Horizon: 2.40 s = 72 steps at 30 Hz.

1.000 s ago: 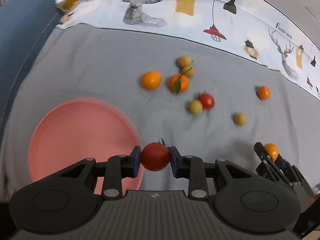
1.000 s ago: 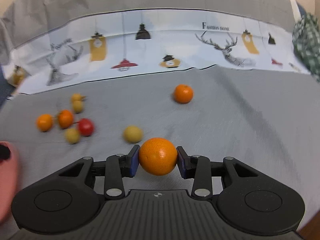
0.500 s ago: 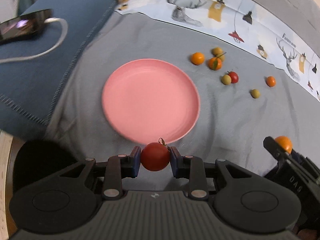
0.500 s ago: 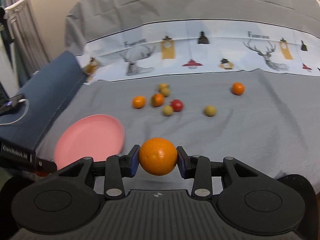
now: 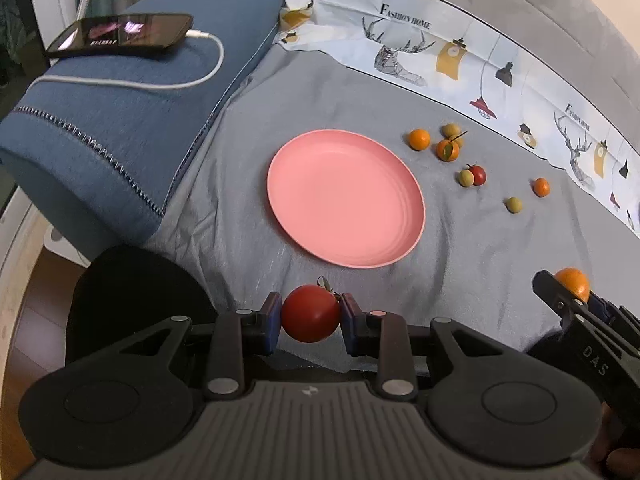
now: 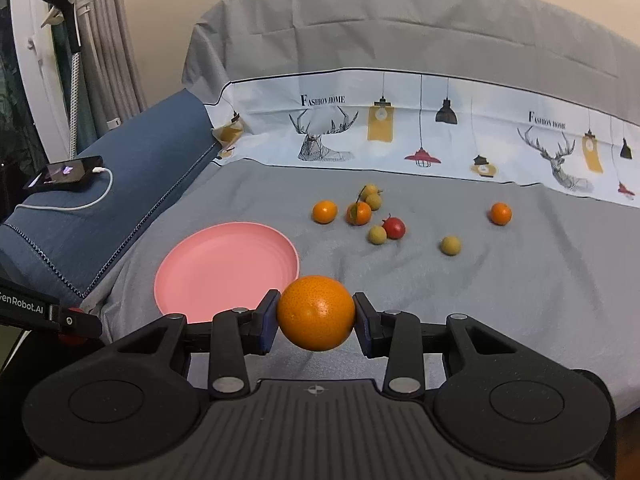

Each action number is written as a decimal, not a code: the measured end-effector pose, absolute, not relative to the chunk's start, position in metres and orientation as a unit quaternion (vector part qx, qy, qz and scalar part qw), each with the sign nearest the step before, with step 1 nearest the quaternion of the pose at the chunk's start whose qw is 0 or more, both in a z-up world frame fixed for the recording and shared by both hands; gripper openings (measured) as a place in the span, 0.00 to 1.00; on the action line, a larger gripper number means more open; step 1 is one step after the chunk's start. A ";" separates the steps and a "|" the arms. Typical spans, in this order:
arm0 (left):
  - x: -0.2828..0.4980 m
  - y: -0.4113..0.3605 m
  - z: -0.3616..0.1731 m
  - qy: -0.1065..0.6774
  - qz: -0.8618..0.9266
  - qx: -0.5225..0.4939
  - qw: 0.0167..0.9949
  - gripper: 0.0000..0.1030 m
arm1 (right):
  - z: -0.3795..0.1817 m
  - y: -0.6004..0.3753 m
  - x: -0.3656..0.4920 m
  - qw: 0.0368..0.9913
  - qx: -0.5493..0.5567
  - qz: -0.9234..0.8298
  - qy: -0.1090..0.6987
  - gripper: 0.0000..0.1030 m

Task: Organize fruits
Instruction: 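Carry the tomato and orange over the pink plate with both tools, then open both tools to drop the tomato and orange onto the plate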

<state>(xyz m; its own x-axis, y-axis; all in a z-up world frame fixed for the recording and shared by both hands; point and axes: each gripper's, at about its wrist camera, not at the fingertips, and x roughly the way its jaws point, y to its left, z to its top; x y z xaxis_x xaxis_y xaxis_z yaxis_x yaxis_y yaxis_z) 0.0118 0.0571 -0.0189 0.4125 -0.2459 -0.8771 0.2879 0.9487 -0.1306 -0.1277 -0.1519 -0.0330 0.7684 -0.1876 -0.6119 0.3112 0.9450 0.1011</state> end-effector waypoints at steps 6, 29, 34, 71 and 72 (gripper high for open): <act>0.012 0.060 -0.019 0.517 -0.159 0.017 0.841 0.33 | -0.033 -0.154 -0.130 0.933 0.101 -0.142 0.314 0.39; 0.028 0.058 -0.032 0.524 -0.151 0.026 0.838 0.33 | -0.042 -0.156 -0.115 0.926 0.094 -0.145 0.335 0.39; 0.041 0.053 -0.034 0.525 -0.149 0.025 0.837 0.33 | -0.043 -0.155 -0.103 0.927 0.083 -0.143 0.338 0.39; 0.160 -0.032 -0.131 0.566 -0.146 0.114 0.803 0.33 | -0.133 -0.138 0.043 0.900 0.029 -0.070 0.430 0.39; 0.161 -0.033 -0.133 0.566 -0.145 0.117 0.803 0.33 | -0.134 -0.138 0.045 0.900 0.022 -0.072 0.429 0.39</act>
